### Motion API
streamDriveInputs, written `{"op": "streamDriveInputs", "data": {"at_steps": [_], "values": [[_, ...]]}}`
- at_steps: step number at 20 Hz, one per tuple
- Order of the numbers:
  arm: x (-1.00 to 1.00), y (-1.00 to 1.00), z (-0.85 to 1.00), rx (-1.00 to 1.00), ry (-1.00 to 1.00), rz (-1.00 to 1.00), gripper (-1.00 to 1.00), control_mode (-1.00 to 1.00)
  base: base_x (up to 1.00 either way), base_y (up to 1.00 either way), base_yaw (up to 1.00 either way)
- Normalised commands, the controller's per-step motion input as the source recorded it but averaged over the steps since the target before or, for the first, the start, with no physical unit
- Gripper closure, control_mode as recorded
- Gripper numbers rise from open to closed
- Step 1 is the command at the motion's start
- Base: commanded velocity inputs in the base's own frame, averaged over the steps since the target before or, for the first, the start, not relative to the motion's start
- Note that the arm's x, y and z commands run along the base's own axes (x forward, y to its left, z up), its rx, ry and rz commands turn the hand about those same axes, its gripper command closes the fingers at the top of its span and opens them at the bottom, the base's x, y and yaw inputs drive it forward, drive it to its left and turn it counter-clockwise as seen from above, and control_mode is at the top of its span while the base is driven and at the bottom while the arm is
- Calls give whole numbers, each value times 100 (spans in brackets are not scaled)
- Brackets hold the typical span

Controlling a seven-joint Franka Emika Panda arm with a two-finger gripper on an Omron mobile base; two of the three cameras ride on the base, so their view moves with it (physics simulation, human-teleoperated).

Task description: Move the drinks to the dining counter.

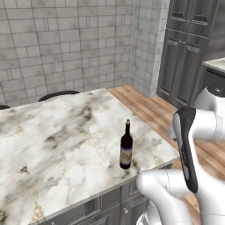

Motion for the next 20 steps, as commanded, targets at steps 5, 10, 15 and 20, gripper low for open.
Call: {"op": "streamDriveInputs", "data": {"at_steps": [5,10,15,20], "values": [[-44,10,36,-11,0,-7,-100,-100,0,0,0],[-52,8,37,0,-10,-1,-100,-100,0,0,0],[-16,2,1,0,-4,0,-100,-100,0,0,0],[0,0,0,0,0,0,-100,-100,0,0,0]]}}
